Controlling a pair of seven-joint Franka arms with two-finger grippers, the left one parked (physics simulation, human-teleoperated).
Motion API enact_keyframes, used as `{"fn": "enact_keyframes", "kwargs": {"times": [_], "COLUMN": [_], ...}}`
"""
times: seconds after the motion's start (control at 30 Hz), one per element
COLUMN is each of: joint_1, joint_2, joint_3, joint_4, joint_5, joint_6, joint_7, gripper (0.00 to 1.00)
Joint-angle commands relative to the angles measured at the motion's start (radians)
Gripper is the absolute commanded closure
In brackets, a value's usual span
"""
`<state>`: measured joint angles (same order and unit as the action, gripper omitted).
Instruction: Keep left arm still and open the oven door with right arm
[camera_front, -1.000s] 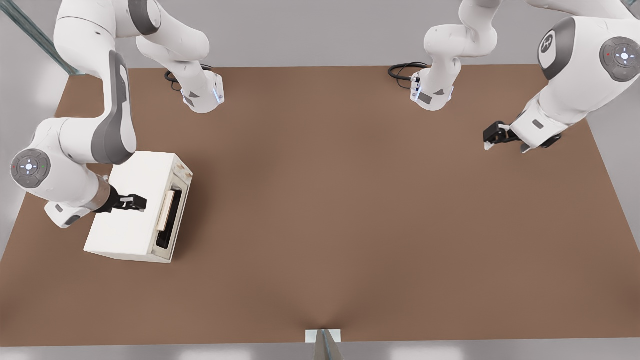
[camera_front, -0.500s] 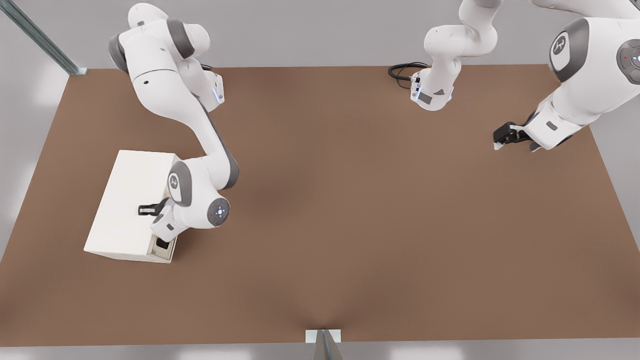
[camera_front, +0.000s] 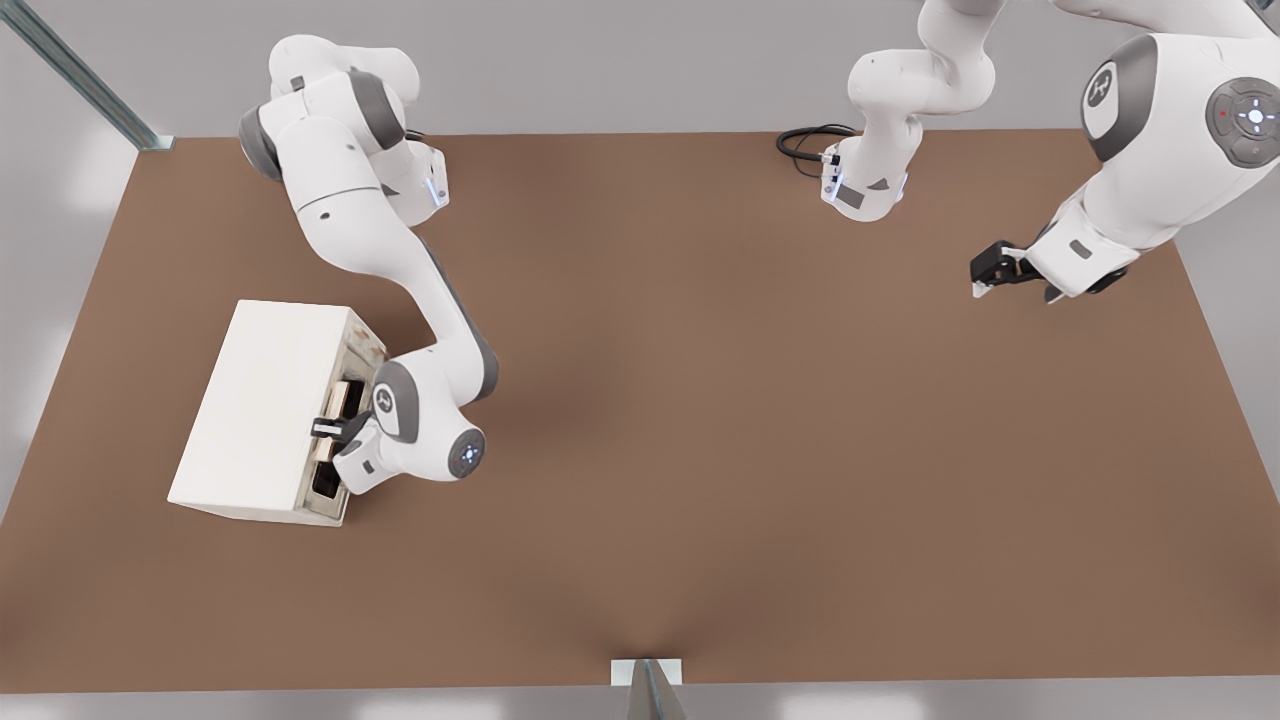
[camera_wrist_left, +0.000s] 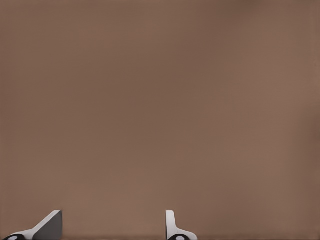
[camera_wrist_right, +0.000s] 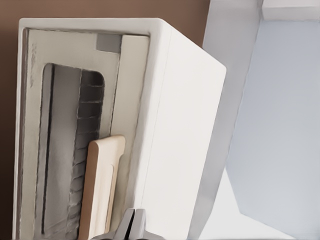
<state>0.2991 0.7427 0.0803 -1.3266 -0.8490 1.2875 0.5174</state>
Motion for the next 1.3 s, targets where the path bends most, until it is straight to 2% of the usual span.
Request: {"fn": "enact_keyframes", "kwargs": {"times": [0.0, 0.67, 0.8, 0.9, 0.93, 1.0, 1.07, 1.1, 1.17, 1.27], "joint_1": [0.0, 0.011, 0.14, 0.261, 0.19, 0.086, -0.03, -0.158, -0.267, -0.307], "joint_2": [0.003, 0.055, 0.175, 0.211, 0.156, 0.043, -0.081, -0.263, -0.48, -0.533], "joint_3": [-0.001, 0.006, 0.006, 0.007, 0.006, 0.006, 0.004, 0.01, 0.01, 0.009], "joint_4": [-0.002, 0.03, 0.228, 0.385, 0.385, 0.383, 0.377, 0.204, 0.024, -0.003], "joint_5": [-0.002, 0.013, 0.159, 0.459, 0.649, 0.674, 0.746, 0.834, 0.82, 0.82], "joint_6": [-0.002, -0.01, -0.059, 0.006, 0.036, 0.049, 0.049, 0.134, 0.156, 0.158], "joint_7": [0.17, 0.181, 0.302, 0.452, 0.342, -0.063, -0.201, -0.376, -0.487, -0.49], "gripper": [0.79, 0.79, 0.79, 0.79, 0.0, 0.0, 0.0, 0.0, 0.0, 0.0]}}
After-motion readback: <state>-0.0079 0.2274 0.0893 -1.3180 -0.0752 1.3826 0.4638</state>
